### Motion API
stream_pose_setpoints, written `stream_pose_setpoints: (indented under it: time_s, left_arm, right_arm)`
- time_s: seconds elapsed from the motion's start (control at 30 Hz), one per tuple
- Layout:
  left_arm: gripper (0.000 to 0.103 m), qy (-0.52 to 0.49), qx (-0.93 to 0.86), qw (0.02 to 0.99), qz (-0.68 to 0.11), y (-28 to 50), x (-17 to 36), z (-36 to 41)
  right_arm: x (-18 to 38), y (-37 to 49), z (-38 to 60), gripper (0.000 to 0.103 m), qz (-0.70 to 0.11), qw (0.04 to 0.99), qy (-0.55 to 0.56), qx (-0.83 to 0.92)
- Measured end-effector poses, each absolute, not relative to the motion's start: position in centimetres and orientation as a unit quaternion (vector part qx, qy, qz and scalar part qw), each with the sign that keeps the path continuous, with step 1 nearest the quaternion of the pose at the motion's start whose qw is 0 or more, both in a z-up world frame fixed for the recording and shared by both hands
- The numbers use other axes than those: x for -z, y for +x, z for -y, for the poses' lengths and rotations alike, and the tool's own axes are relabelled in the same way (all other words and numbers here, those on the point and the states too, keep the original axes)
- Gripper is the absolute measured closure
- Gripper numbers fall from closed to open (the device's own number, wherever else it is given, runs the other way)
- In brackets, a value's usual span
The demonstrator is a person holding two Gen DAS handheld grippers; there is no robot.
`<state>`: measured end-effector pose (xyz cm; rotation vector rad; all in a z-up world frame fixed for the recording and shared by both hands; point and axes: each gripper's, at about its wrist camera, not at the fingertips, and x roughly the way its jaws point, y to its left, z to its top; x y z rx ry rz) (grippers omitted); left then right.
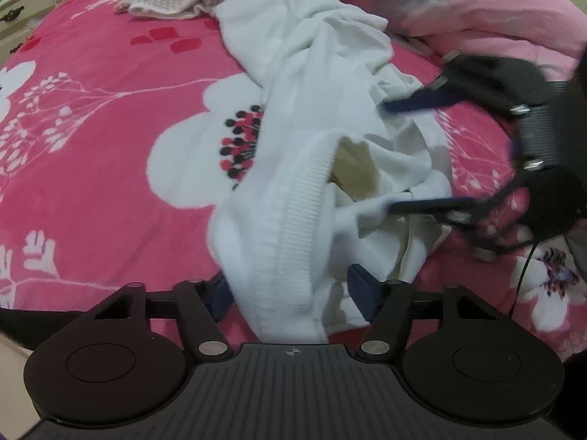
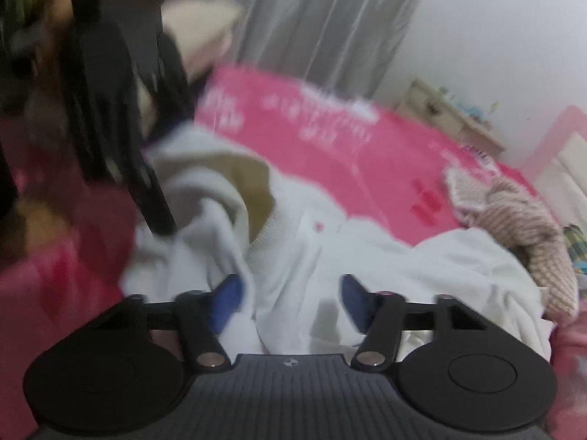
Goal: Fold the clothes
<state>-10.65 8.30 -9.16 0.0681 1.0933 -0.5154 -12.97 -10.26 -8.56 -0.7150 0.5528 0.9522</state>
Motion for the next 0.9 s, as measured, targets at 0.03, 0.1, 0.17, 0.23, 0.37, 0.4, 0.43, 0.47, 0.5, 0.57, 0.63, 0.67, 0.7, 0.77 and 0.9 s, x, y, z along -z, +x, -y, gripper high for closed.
stream_pose_setpoints:
  time_s: [0.03,0.1,0.17,0.23,0.37,0.4,0.43,0.47,0.5,0.57,0.63,0.67,0.7,0.77,0.9]
  left_arm:
    - [0.040,0.035,0.244,0.822,-0.514,-10.6,9.2,-8.3]
    - [0.040,0.043,0.247,0.820,-0.515,-10.7,9.4,-8.2]
    - [0.037,0.051,0.253,0.815,-0.518,-10.8,9.7,-8.0]
    - [0.036,0.063,0.262,0.809,-0.523,-10.9,10.1,-7.6]
    - [0.036,0.056,0.254,0.805,-0.534,-10.3,11.0,-7.3]
    - [0.036,0.046,0.251,0.805,-0.536,-10.0,11.2,-7.4]
    - [0.036,0.034,0.246,0.805,-0.539,-9.8,11.4,-7.5]
    - [0.036,0.019,0.240,0.806,-0.541,-9.6,11.6,-7.7]
    - [0.037,0.005,0.234,0.806,-0.544,-9.4,11.9,-7.9]
    - [0.039,-0.012,0.222,0.808,-0.546,-9.1,12.3,-8.2]
    - [0.044,-0.012,0.214,0.811,-0.544,-9.1,12.5,-8.2]
    - [0.044,-0.012,0.211,0.812,-0.543,-9.1,12.5,-8.2]
    - [0.045,-0.012,0.208,0.814,-0.543,-9.1,12.6,-8.2]
    - [0.047,-0.010,0.202,0.817,-0.540,-9.2,12.6,-8.1]
    - [0.051,-0.006,0.194,0.822,-0.535,-9.5,12.5,-8.1]
  right_arm:
    - [8.8,-12.2,10.2,0.058,-0.267,0.788,-0.332,-0.444]
    - [8.1,-10.8,10.7,0.065,-0.289,0.795,-0.294,-0.446]
    - [7.3,-10.0,11.4,0.065,-0.290,0.808,-0.264,-0.441]
    - [6.5,-9.1,12.3,0.078,-0.297,0.823,-0.228,-0.427]
    - [5.8,-7.4,13.5,0.080,-0.313,0.844,-0.179,-0.397]
    - [5.7,-7.1,13.8,0.080,-0.318,0.845,-0.173,-0.393]
    - [5.7,-7.0,14.1,0.080,-0.323,0.842,-0.168,-0.399]
    - [5.6,-7.0,14.4,0.080,-0.327,0.837,-0.164,-0.407]
    - [5.4,-7.3,14.8,0.079,-0.327,0.831,-0.164,-0.419]
    - [5.1,-8.4,14.9,0.072,-0.314,0.817,-0.195,-0.442]
    - [4.9,-9.5,14.9,0.059,-0.299,0.801,-0.236,-0.462]
    - [4.8,-10.1,14.8,0.059,-0.292,0.792,-0.255,-0.471]
    - [4.7,-10.5,14.7,0.059,-0.288,0.784,-0.272,-0.477]
    - [5.1,-11.0,14.3,0.059,-0.284,0.770,-0.304,-0.484]
    - [6.4,-12.0,13.1,0.059,-0.281,0.736,-0.368,-0.494]
